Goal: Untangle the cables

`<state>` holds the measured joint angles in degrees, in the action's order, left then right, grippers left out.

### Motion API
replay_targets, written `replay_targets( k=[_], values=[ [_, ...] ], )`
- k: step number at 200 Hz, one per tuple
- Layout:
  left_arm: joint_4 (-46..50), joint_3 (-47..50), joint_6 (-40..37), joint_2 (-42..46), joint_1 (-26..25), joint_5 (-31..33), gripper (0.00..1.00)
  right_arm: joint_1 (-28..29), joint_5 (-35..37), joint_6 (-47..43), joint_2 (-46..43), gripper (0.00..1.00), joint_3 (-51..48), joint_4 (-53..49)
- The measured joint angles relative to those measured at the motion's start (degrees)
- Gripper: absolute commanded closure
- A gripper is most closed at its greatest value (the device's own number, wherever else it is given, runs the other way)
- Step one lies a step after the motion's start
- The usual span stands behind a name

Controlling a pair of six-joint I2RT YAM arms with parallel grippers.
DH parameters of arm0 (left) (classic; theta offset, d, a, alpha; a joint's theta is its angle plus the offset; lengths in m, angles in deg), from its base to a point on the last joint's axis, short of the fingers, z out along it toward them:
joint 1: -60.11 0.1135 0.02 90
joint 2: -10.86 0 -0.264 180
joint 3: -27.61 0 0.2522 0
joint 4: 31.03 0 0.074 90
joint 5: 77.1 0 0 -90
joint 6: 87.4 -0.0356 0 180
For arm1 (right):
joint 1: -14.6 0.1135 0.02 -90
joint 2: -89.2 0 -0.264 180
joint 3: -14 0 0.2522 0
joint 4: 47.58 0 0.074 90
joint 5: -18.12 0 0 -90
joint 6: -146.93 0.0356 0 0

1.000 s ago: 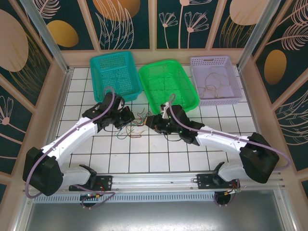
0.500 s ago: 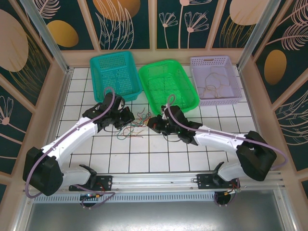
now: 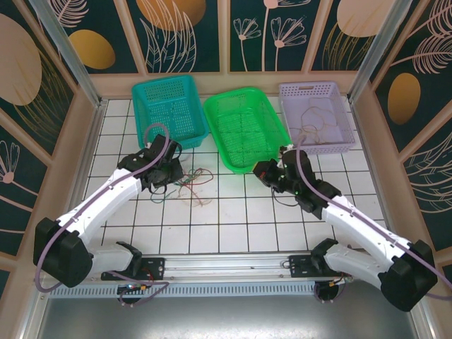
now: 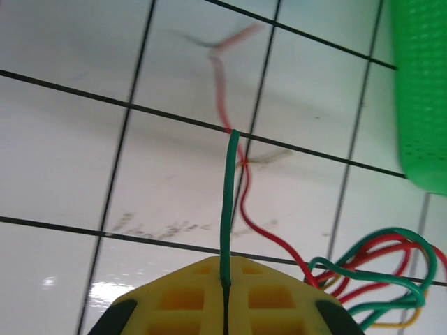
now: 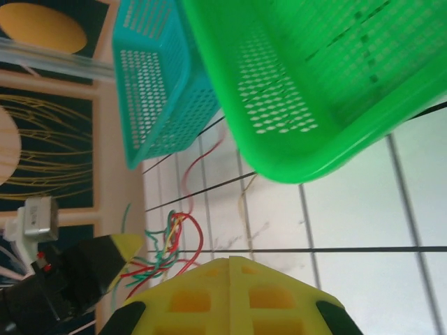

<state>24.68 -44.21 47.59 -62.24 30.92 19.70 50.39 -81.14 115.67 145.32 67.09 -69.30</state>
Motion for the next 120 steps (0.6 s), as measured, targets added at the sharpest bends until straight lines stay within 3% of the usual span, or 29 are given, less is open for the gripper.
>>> replay_targets(
  k=[39,56,73,93,120],
  values=[
    [0.4,0.1,-2.7,0.0,0.0,1.5,1.00,-2.4,0.2,-3.9,0.2,1.00,2.5,-6.0],
    [-1.7,0.8,-3.5,1.0,0.0,-0.6,1.00,2.1,-1.4,-2.5,3.4,0.70,2.9,-3.0],
    [-3.8,1.1,-3.8,2.4,0.0,-3.2,1.00,8.0,-4.8,-1.1,9.3,0.47,2.9,2.3],
    [-6.7,1.1,-4.1,3.4,0.0,-6.4,1.00,12.7,-8.5,0.7,17.1,0.40,3.1,7.6],
    [-9.4,1.2,-4.5,3.5,0.0,-10.6,1.00,13.4,-11.0,5.0,24.0,0.42,3.1,14.9]
  ],
)
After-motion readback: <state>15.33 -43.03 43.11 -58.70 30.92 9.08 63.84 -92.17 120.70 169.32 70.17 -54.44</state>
